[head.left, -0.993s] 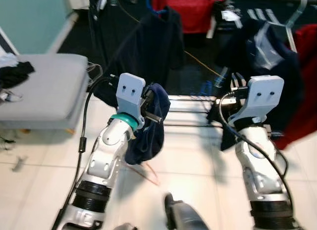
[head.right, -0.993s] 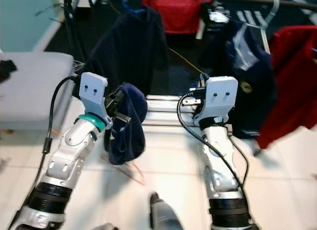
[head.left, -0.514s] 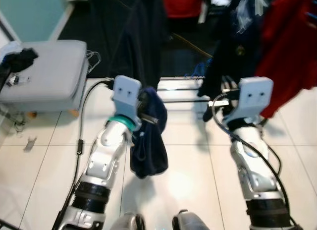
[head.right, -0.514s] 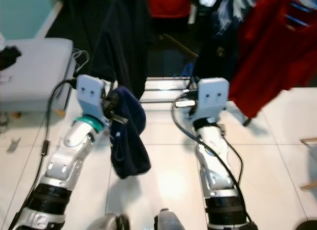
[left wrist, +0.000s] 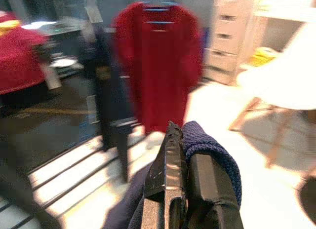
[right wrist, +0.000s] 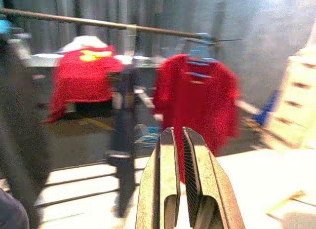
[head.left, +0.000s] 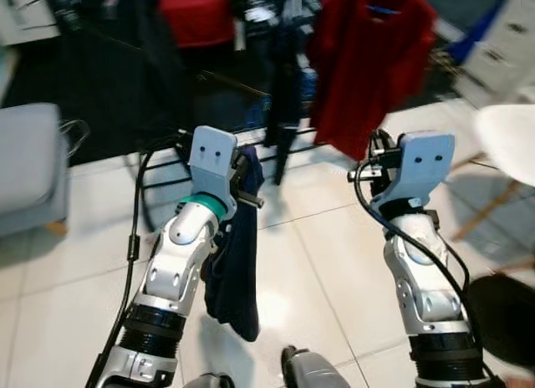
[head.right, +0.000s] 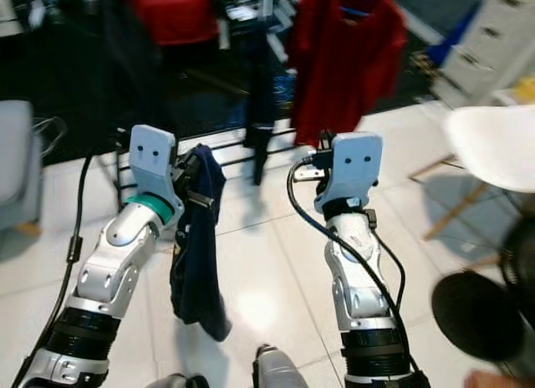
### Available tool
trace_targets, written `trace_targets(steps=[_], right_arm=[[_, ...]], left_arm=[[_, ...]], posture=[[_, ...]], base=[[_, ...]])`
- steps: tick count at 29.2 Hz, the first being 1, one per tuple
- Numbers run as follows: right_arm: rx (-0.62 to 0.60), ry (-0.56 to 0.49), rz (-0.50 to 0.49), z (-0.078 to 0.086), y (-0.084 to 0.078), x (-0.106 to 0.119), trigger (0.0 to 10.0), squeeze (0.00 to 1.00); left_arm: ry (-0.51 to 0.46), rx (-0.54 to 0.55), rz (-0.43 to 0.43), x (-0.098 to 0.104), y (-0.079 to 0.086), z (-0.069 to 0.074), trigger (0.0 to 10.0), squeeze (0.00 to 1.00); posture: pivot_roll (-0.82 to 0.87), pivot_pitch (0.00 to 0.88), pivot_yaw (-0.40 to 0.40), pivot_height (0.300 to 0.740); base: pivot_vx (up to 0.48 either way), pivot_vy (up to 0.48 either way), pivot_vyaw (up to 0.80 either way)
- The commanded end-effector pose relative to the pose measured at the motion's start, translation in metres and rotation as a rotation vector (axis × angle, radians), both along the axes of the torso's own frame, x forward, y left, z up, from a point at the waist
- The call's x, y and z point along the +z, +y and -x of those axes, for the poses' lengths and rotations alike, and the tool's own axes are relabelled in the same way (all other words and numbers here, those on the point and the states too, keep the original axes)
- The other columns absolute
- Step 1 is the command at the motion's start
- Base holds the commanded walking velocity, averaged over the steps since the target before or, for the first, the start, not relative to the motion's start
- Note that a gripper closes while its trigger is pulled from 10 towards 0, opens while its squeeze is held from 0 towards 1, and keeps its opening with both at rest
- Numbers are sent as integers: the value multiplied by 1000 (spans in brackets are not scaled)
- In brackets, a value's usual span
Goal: Hang hanger
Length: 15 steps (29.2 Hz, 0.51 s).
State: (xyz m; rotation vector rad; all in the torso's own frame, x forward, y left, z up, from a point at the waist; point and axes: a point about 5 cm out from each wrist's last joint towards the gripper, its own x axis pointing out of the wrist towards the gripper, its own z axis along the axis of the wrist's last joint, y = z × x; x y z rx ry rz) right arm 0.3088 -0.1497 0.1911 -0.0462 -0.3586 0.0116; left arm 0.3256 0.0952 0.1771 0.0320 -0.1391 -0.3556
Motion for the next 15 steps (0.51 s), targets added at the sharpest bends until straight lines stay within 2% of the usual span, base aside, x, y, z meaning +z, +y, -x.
trace_targets(steps=[1, 8, 12, 13, 14, 15], right_arm=[[8, 23, -1, -2, 1, -6, 10000, 0], [40, 76, 4, -8, 9, -22, 10000, 0], [62, 182, 45, -11, 16, -55, 10000, 0], [62, 182, 45, -11, 16, -55, 10000, 0], [63, 238, 68, -10, 16, -71, 10000, 0], [63, 238, 68, -10, 16, -71, 10000, 0]], left_arm=[[-2, 0, 1, 1, -1, -2, 10000, 0], [31, 33, -13, -8, 5, -6, 10000, 0], [71, 75, -76, -28, 14, -6, 10000, 0], [71, 75, -76, -28, 14, -6, 10000, 0], [108, 97, -113, -42, 19, -6, 10000, 0], [108, 97, -113, -42, 19, -6, 10000, 0]], posture=[[-107, 36, 50, 740], [-97, 17, 42, 740], [-83, 0, 35, 740], [-83, 0, 35, 740], [-72, 0, 29, 740], [-72, 0, 29, 740]], base=[[0, 0, -800], [0, 0, -800], [0, 0, -800], [0, 0, -800], [0, 0, -800], [0, 0, -800]])
